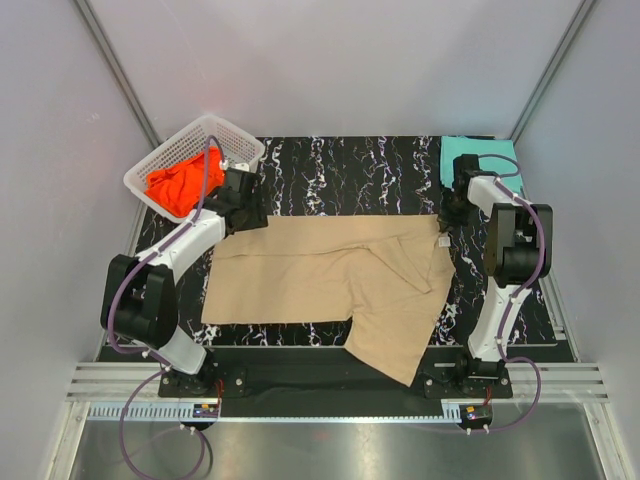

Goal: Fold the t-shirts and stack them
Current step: Fold the tshirt

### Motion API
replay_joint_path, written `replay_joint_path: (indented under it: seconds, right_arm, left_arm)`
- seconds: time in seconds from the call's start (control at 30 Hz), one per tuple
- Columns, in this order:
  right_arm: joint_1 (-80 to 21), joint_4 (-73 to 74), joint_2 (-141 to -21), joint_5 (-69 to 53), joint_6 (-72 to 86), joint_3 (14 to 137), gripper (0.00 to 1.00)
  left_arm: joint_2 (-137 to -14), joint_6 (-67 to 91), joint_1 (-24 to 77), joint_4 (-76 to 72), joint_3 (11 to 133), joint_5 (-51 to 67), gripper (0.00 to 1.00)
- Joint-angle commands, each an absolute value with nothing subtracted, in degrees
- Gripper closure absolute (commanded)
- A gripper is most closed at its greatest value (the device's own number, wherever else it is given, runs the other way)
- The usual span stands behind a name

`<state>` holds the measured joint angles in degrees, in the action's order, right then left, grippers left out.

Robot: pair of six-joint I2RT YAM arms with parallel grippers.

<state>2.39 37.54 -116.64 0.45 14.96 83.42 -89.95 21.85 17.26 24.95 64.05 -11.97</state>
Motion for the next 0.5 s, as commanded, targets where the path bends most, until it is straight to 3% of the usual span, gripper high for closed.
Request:
replay_joint_path:
  seconds: [0.0, 0.2, 0.47]
  right_arm:
    - [3.2, 39.9, -115.6, 7.5, 13.3, 85.3, 1.0]
    - [4.9, 41.3, -115.5, 8.7, 12.8, 87.8, 0.98]
    - [5.4, 39.9, -114.8, 8.2, 12.5, 86.9, 0.98]
  left_arm:
    - [-89.0, 19.4, 17.2, 26.1, 67.0, -17.2, 0.36]
    - [-91.8, 19.8, 15.7, 28.7, 67.4, -19.7, 0.39]
    - [-91.1, 22.1, 9.1, 24.2, 61.7, -10.9, 0.49]
